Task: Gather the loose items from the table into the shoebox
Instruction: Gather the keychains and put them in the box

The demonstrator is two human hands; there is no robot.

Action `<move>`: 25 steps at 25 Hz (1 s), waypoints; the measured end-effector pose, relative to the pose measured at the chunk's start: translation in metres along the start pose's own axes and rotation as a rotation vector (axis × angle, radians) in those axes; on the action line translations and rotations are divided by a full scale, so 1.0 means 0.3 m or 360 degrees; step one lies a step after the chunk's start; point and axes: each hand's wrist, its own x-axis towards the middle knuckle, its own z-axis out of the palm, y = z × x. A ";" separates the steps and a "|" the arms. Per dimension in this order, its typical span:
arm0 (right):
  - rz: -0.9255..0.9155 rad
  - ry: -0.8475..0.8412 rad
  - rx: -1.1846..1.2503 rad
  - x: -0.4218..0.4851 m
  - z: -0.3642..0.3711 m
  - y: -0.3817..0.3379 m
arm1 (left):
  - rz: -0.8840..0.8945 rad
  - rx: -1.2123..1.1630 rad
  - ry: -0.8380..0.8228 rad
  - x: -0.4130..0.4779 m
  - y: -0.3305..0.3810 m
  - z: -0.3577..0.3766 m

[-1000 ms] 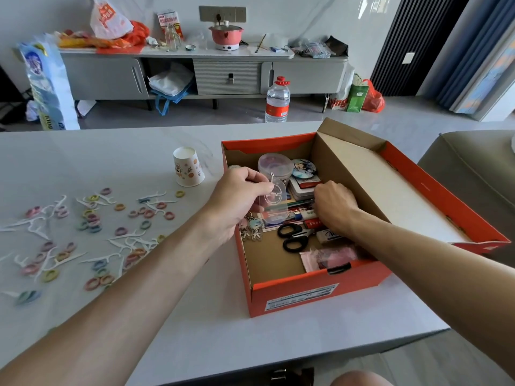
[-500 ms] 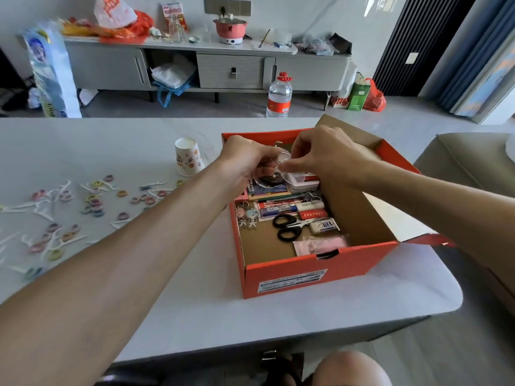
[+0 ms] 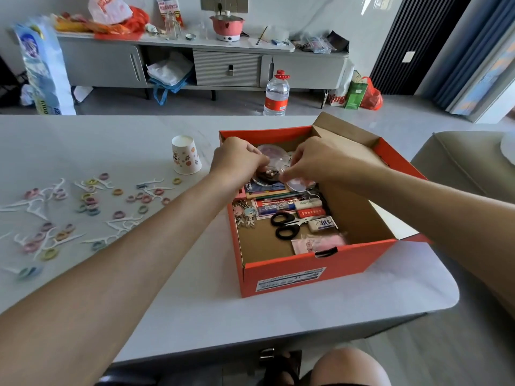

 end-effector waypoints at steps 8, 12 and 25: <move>0.0097 -0.0048 -0.0405 0.040 0.203 0.164 | 0.0106 0.0476 0.0279 -0.022 -0.171 -0.010; 0.0063 0.0018 -0.0616 0.067 0.241 0.167 | 0.0110 0.0424 0.0247 -0.011 -0.183 -0.010; -0.0054 0.0230 -0.0318 -0.020 0.163 0.046 | -0.0055 -0.0009 0.0036 -0.080 -0.146 -0.104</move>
